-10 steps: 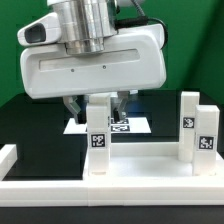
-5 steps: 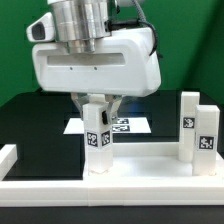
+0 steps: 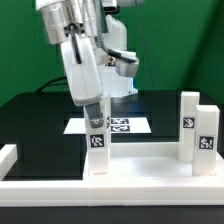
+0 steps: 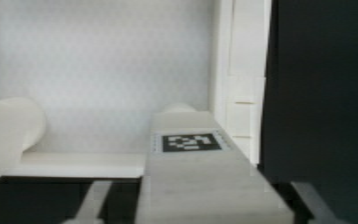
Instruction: Assemble desk
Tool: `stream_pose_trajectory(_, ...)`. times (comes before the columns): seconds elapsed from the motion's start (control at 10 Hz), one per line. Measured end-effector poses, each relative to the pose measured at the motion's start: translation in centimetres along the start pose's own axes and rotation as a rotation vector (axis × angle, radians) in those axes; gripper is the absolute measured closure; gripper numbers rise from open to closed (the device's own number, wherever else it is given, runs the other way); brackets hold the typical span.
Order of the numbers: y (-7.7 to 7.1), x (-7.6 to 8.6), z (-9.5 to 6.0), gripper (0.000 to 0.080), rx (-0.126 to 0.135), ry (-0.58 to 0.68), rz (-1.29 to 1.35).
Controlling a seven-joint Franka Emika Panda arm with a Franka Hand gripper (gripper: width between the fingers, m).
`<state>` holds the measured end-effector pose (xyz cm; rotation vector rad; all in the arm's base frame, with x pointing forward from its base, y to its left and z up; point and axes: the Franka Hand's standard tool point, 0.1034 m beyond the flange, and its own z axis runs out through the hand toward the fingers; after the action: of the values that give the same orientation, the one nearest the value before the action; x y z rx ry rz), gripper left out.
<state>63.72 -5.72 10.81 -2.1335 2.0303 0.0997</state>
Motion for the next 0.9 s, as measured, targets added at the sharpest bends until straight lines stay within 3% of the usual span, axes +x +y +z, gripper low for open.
stream_pose_trajectory(0.1,0.0,0.0,0.1,0.043,-0.003,0.002,-0.126)
stream_pose_trajectory(0.3,0.4,0.2,0.3,0.0182,-0.012,-0.012,-0.498)
stream_pose_trajectory(0.6,0.4,0.4,0.2,0.0151,-0.013,-0.005,-0.683)
stream_pose_trajectory(0.9,-0.2,-0.9,0.1,0.0151,-0.036,0.018,-1.206)
